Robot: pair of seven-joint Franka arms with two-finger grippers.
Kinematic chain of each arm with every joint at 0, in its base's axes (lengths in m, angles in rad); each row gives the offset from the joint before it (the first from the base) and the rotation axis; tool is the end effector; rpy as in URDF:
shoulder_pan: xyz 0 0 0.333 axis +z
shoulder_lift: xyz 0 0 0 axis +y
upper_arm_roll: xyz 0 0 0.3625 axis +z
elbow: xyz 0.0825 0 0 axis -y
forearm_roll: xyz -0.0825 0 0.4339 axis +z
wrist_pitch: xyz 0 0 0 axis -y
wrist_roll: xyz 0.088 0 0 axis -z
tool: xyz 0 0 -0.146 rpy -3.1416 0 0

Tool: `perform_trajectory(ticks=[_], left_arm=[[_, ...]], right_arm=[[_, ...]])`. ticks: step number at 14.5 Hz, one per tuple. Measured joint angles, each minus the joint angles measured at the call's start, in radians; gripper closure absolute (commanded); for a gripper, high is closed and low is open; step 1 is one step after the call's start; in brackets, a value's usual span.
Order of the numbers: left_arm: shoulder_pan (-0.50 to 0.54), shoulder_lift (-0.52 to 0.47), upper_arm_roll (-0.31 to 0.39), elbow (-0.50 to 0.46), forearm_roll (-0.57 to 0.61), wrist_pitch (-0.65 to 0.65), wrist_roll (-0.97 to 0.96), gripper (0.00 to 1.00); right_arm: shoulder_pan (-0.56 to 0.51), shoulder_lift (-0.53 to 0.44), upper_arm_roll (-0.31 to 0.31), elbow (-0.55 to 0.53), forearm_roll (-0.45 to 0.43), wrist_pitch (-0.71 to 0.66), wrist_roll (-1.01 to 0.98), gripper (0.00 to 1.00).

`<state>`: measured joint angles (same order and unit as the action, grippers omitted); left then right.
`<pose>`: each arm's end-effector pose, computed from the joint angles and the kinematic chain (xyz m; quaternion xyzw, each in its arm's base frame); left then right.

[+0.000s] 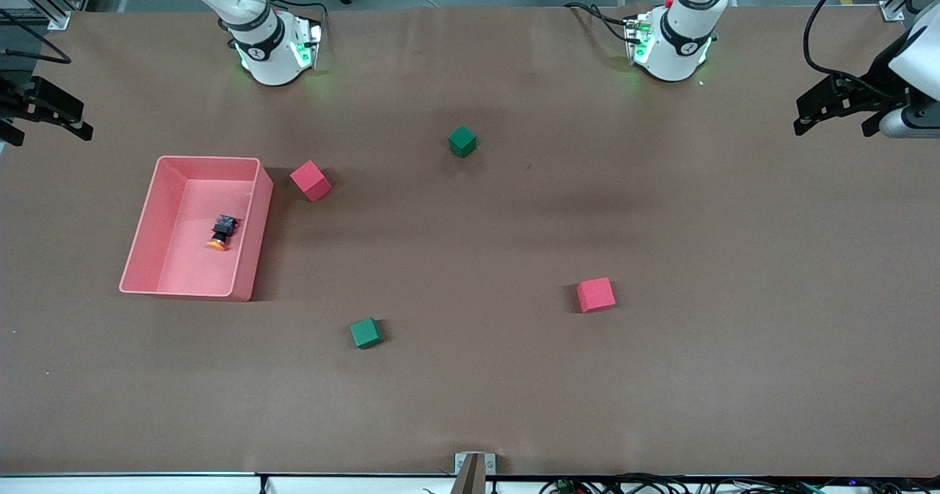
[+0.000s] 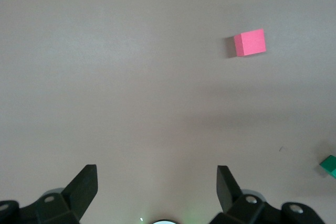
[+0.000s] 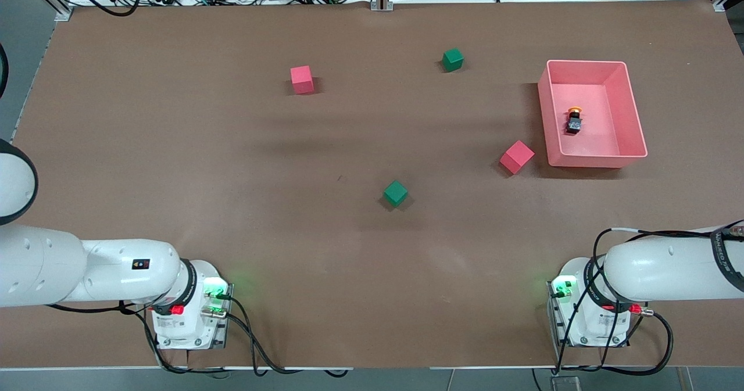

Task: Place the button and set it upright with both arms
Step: 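Move the right gripper over the pink tray toward the yellow button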

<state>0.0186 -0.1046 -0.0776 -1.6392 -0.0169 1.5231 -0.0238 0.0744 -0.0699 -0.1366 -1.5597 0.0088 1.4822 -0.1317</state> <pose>0.5600 -0.0380 0.6531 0.9998 -0.0177 -0.0061 0.0042 0.5687 -0.0371 0.6707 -0.9993 -0.0353 0.0032 0.0095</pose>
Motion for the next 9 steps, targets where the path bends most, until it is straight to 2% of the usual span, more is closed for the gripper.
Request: perform_trajectory(ticks=[4,9], left_arm=[[0.000,0.000,0.000,0.002,0.000,0.000,0.000,0.00],[-0.001,0.004,-0.001,0.011,-0.001,0.004,0.000,0.00]], right_arm=[[-0.001,0.000,-0.001,-0.045,0.000,0.015,0.000,0.00],[-0.003,0.002,-0.016,-0.209,0.000,0.159,0.004,0.00]])
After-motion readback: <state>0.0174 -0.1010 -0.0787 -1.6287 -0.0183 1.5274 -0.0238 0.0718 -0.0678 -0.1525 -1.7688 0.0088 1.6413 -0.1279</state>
